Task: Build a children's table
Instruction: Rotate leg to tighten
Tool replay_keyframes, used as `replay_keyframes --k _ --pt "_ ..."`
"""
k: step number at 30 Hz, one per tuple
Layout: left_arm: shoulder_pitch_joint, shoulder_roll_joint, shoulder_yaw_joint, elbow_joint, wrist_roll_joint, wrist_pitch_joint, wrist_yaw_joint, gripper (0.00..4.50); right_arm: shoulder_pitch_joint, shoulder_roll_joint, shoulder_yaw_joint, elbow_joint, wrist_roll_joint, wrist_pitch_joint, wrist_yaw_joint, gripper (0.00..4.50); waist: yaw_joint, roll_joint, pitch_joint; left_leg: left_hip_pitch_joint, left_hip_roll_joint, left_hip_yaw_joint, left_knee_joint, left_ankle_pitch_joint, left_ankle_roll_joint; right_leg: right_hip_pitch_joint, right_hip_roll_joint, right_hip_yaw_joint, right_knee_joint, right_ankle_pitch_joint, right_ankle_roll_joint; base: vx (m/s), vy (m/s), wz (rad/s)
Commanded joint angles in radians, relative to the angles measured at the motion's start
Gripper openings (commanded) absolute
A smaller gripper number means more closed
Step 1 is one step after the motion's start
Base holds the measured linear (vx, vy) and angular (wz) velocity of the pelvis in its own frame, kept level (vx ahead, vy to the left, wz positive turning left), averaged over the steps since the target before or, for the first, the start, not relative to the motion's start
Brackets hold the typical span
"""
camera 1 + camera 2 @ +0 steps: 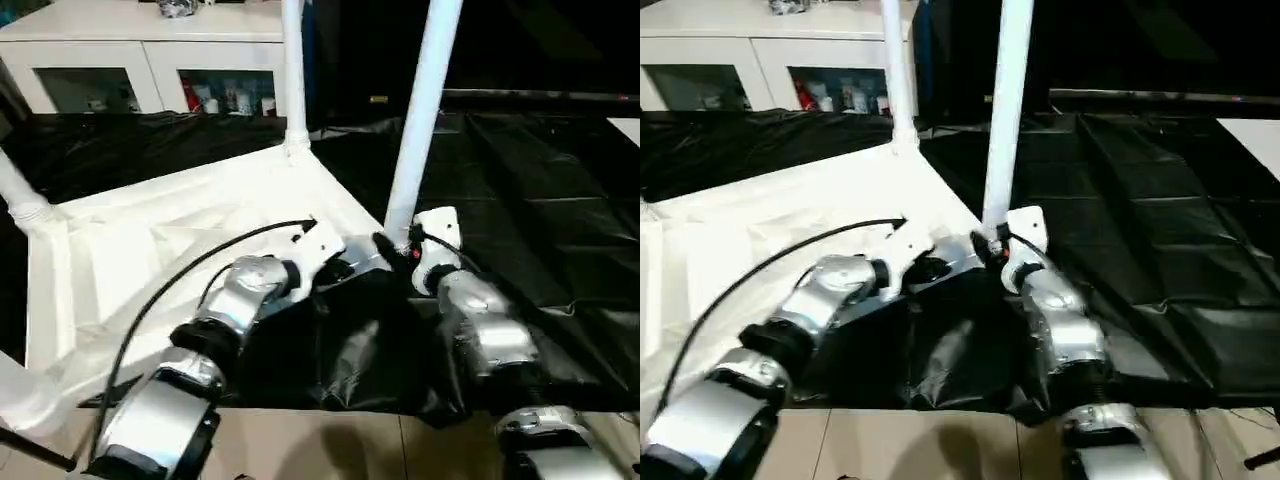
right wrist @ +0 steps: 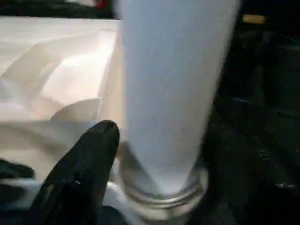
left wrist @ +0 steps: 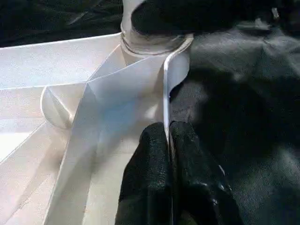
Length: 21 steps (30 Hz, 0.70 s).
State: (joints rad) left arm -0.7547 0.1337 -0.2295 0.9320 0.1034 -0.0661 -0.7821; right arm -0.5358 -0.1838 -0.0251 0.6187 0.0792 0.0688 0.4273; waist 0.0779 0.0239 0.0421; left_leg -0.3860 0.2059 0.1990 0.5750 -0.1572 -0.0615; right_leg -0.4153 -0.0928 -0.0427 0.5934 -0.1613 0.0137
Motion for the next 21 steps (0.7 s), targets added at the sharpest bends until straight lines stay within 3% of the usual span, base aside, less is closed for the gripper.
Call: replay_keyframes --k 1,4,5,8,13,14,16,18,21 --pt "0.017 0.014 0.026 -0.030 -0.048 -0.048 -0.067 0.00 0.006 -0.044 0.005 -0.039 0.023 0.021 0.106 3.49 0.001 -0.013 -0.065 0.017 0.012 -0.009 -0.060 -0.265 0.043 0.050 -0.037 0.023 -0.074 -0.243 -0.193 0.000 0.000 0.00" --pt "0.042 0.044 0.030 -0.071 -0.087 -0.051 -0.173 0.00 -0.001 -0.131 0.011 -0.057 0.077 0.065 0.304 3.49 0.011 -0.013 -0.066 0.015 0.016 -0.007 -0.055 -0.232 0.070 0.056 -0.035 0.021 -0.065 -0.174 -0.225 0.000 0.000 0.00" --pt "0.045 0.046 0.030 -0.077 -0.092 -0.050 -0.184 0.00 -0.002 -0.138 0.016 -0.057 0.078 0.062 0.320 3.49 0.013 -0.009 -0.067 0.015 0.018 -0.004 -0.053 -0.226 0.076 0.052 -0.035 0.022 -0.062 -0.157 -0.237 0.000 0.000 0.00" --pt "0.068 0.068 0.023 -0.118 -0.116 -0.041 -0.261 0.00 -0.002 -0.190 0.057 -0.057 0.079 0.051 0.451 3.49 0.017 -0.017 -0.067 0.015 0.018 -0.002 -0.051 -0.222 0.081 0.053 -0.036 0.020 -0.060 -0.160 -0.251 0.000 0.000 0.00" --pt "0.086 0.092 0.018 -0.152 -0.128 -0.020 -0.321 0.00 -0.017 -0.215 0.081 -0.041 0.095 0.072 0.565 3.49 0.016 -0.012 -0.063 0.018 0.020 -0.004 -0.055 -0.265 0.064 0.048 -0.038 0.021 -0.068 -0.257 -0.233 0.000 0.000 0.00" --pt "0.093 0.099 0.017 -0.165 -0.131 -0.010 -0.337 0.00 -0.030 -0.216 0.087 -0.022 0.087 0.062 0.576 3.49 0.013 -0.031 -0.062 0.016 0.020 -0.004 -0.056 -0.267 0.060 0.049 -0.039 0.020 -0.069 -0.277 -0.227 0.000 0.000 0.00" --pt "0.097 0.102 0.017 -0.170 -0.133 -0.005 -0.344 0.00 -0.034 -0.216 0.089 -0.017 0.085 0.059 0.579 3.15 0.015 -0.020 -0.061 0.019 0.021 -0.004 -0.057 -0.272 0.053 0.044 -0.041 0.022 -0.071 -0.311 -0.217 0.000 0.000 0.00" --pt "0.113 0.114 0.014 -0.199 -0.139 0.016 -0.369 0.00 -0.048 -0.216 0.098 0.003 0.083 0.051 0.601 3.08 0.015 -0.025 -0.060 0.017 0.021 -0.005 -0.058 -0.266 0.052 0.045 -0.040 0.022 -0.071 -0.310 -0.213 0.000 0.000 0.00" --pt "0.121 0.119 0.012 -0.213 -0.140 0.023 -0.377 0.00 -0.055 -0.215 0.105 0.015 0.081 0.041 0.613 2.72 0.014 -0.023 -0.062 0.016 0.022 -0.006 -0.057 -0.251 0.054 0.045 -0.041 0.022 -0.066 -0.282 -0.221 0.000 0.000 0.00"
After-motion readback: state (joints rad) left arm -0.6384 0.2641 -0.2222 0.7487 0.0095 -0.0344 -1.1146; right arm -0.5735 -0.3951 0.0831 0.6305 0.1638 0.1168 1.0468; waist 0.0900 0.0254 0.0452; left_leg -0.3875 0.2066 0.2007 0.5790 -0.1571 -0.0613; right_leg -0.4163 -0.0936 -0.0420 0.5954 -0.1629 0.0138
